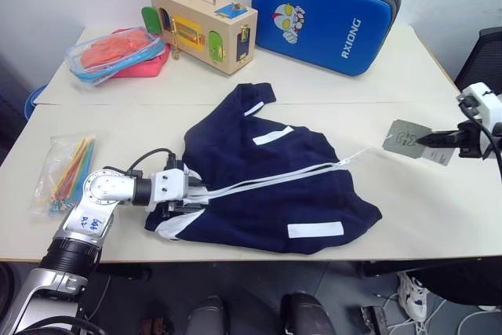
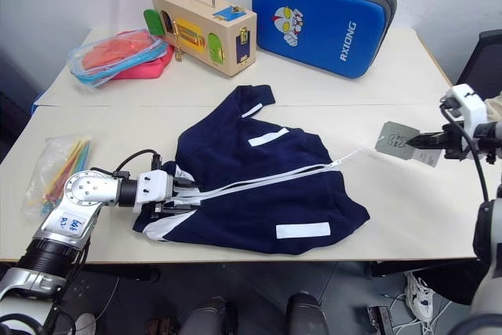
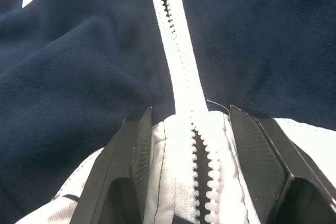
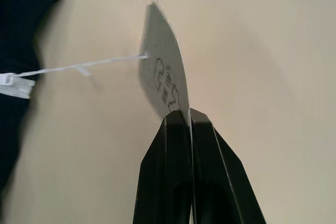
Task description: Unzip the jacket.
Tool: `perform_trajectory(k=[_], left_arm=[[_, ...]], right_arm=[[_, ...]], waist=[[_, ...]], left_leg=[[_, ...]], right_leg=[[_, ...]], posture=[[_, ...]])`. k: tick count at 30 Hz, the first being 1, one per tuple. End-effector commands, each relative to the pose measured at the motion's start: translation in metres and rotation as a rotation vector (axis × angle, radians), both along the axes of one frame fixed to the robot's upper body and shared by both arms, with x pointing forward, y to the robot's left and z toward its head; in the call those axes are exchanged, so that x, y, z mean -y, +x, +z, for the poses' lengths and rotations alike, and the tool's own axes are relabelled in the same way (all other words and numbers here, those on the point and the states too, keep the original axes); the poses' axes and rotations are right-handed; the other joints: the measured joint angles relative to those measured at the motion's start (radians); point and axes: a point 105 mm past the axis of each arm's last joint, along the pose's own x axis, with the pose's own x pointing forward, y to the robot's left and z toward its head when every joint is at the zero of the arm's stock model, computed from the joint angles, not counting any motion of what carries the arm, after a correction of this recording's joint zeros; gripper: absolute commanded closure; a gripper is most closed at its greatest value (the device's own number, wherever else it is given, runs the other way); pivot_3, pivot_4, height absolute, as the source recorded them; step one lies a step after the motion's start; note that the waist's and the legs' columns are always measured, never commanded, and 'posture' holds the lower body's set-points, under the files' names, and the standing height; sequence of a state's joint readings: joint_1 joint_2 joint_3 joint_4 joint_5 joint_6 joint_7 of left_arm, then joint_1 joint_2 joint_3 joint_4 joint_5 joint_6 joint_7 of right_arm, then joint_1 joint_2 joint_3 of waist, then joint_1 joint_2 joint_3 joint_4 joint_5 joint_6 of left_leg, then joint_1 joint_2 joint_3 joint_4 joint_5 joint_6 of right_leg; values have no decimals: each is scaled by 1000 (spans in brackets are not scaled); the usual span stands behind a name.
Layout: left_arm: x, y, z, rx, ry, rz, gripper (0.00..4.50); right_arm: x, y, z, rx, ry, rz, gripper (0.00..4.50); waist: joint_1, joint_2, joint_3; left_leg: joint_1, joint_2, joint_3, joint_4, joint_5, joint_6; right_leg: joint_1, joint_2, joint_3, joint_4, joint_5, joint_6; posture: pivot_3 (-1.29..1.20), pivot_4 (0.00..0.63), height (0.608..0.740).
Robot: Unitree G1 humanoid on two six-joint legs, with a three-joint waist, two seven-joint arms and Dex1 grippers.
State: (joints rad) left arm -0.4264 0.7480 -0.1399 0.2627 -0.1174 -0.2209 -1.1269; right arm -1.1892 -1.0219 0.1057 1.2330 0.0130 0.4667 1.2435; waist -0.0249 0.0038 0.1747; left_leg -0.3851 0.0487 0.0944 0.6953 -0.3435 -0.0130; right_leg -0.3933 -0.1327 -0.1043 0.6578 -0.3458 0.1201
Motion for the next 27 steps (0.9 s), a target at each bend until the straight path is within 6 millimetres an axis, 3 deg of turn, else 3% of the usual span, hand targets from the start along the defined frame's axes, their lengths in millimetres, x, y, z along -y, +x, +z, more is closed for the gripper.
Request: perform_trajectory(k=[1,11,15,19,23,27], left_arm=[[-14,1,-26,-89,71,72,2117],[-10,2,-25,-84,59,61,2117],[-5,3,-22,-77,31,60,2117],[6,5,-5,-95,-99,90,2117],[12,6,20,-138,-235,131,2117],[7,-9,46,-208,-307,139,1189]], right_arm=[[24,-3,16,84,-55,-114,4469],[39,2,23,173,-70,-245,4469],[25,4,14,140,-69,-136,4469],[-11,10,14,144,20,70,4469],[-47,8,17,148,133,228,3545],[-60,-13,11,164,81,311,2168]], waist=[[0,0,0],[1,1,-1],[2,2,-1],[0,2,-1],[2,1,0],[15,-2,1]], left_leg=[[0,0,0,0,0,0],[0,0,0,0,0,0],[0,0,0,0,0,0],[0,-1,0,0,0,0],[-1,0,-1,0,0,0],[-4,0,-4,0,0,0]], right_leg=[[0,0,0,0,0,0],[0,0,0,0,0,0],[0,-1,0,0,0,0],[1,0,0,0,0,0],[0,0,0,0,0,0],[-1,0,-2,-1,0,0]], posture=[[0,150,740],[0,150,740],[0,150,740],[0,150,740],[0,150,740],[0,150,740]])
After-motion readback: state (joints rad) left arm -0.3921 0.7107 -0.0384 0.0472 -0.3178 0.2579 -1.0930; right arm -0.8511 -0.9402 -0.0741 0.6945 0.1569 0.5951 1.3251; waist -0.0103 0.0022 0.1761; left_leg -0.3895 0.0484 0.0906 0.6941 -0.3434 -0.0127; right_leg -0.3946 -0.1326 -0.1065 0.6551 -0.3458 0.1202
